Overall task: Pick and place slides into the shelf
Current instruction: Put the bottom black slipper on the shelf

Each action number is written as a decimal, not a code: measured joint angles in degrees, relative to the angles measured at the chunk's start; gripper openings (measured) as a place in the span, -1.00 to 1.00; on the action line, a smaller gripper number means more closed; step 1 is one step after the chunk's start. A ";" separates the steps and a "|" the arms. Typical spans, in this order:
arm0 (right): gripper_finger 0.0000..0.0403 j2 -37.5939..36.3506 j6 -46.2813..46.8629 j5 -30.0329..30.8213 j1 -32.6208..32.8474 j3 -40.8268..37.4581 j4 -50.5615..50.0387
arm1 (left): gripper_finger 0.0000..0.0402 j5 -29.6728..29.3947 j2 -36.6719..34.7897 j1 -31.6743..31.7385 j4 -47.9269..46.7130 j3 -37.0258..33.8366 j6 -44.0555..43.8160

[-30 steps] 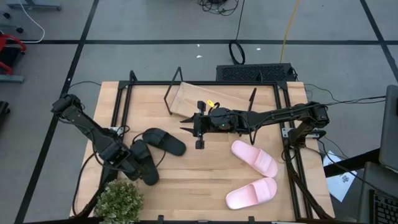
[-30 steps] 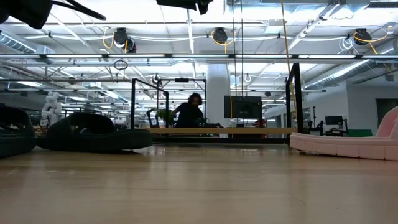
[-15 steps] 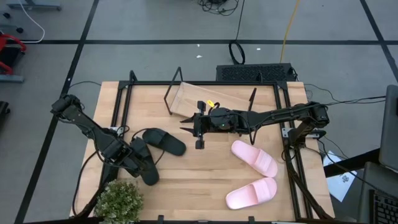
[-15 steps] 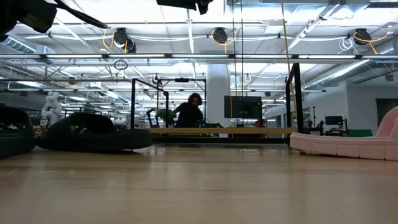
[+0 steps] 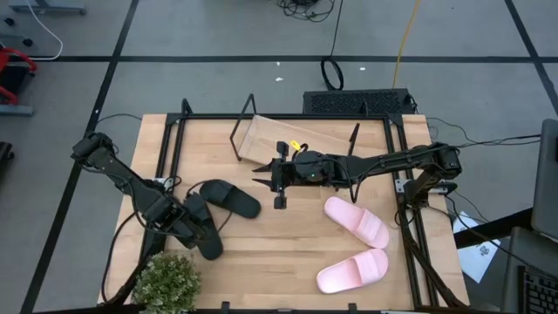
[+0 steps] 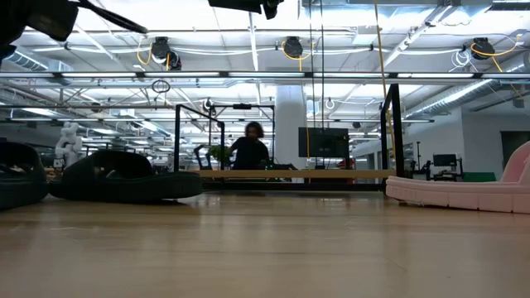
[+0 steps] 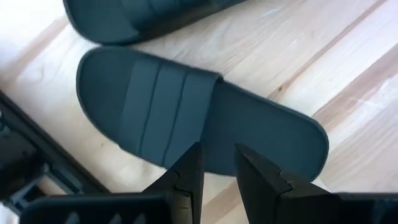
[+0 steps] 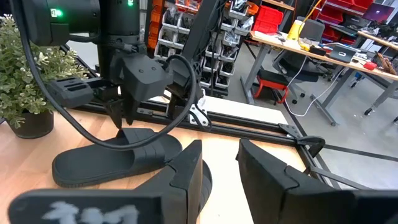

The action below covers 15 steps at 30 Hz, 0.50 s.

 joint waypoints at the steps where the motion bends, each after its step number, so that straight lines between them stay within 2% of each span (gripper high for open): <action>1: -0.53 0.00 -0.02 -0.01 0.00 0.00 0.00 | -0.57 -0.59 0.02 0.00 0.19 0.00 0.81; 11: -0.53 0.00 0.02 0.00 0.00 0.00 -0.01 | -0.56 -1.30 0.02 1.43 1.16 0.00 2.04; 15: -0.53 0.00 0.02 -0.01 0.00 0.00 -0.02 | -0.38 -1.05 0.02 2.13 1.34 0.00 1.64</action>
